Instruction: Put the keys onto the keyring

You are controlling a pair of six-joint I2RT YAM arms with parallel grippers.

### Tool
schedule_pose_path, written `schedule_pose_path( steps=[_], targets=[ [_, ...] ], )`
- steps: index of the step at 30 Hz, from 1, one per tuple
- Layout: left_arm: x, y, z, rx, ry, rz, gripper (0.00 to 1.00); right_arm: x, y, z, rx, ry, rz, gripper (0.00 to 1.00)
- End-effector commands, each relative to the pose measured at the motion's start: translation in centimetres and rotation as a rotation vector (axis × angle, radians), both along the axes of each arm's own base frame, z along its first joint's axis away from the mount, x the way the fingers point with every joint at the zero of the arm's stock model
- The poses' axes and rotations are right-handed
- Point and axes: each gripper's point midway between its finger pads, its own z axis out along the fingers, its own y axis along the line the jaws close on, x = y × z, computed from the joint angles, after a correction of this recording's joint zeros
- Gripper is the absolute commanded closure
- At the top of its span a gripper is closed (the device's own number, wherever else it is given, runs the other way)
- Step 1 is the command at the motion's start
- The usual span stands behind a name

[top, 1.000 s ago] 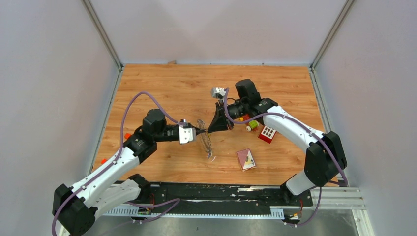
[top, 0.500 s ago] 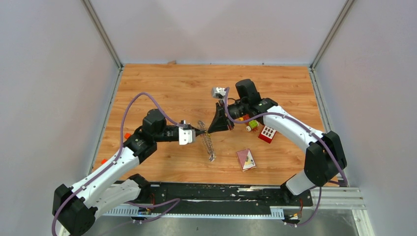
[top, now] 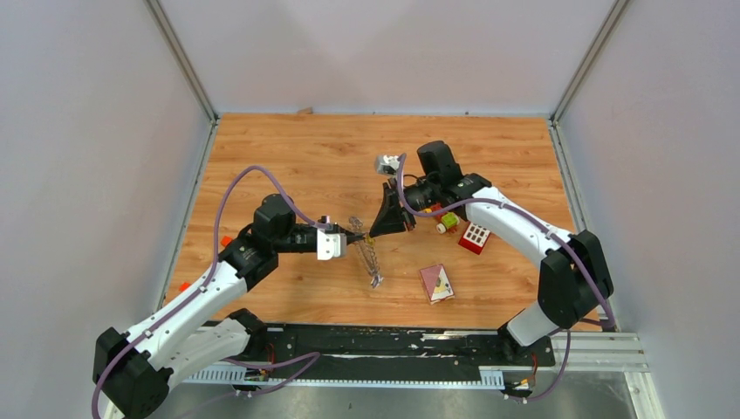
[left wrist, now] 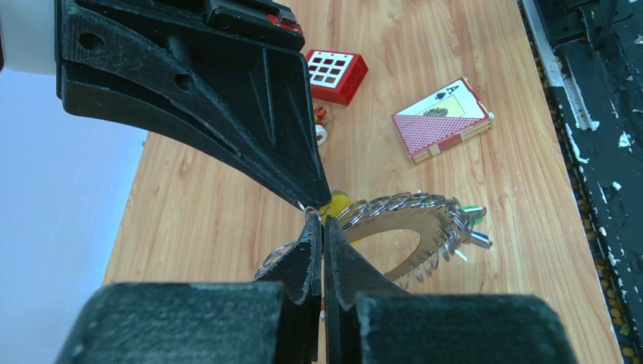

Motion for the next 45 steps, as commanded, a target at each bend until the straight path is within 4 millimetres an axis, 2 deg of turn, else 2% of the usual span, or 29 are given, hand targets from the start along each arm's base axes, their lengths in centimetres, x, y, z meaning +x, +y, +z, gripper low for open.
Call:
schedule_pose_path(
  steps=[1, 10, 26, 45],
  targets=[
    [-2.0, -0.5, 2.1, -0.052, -0.028, -0.107, 1.0, 1.7, 0.0, 0.0, 0.014, -0.05, -0.039, 1.0],
    [-2.6, -0.5, 2.1, -0.05, -0.057, -0.147, 1.0, 1.5, 0.1, -0.5, 0.014, -0.016, -0.019, 1.0],
    [-4.4, -0.6, 2.6, -0.08, -0.044, -0.243, 1.0, -0.3, -0.1, -0.1, 0.087, 0.018, 0.079, 1.0],
    [-4.7, -0.9, 3.4, -0.117, -0.03, -0.266, 1.0, -0.7, 0.4, -0.9, 0.081, 0.024, 0.096, 0.98]
  ],
)
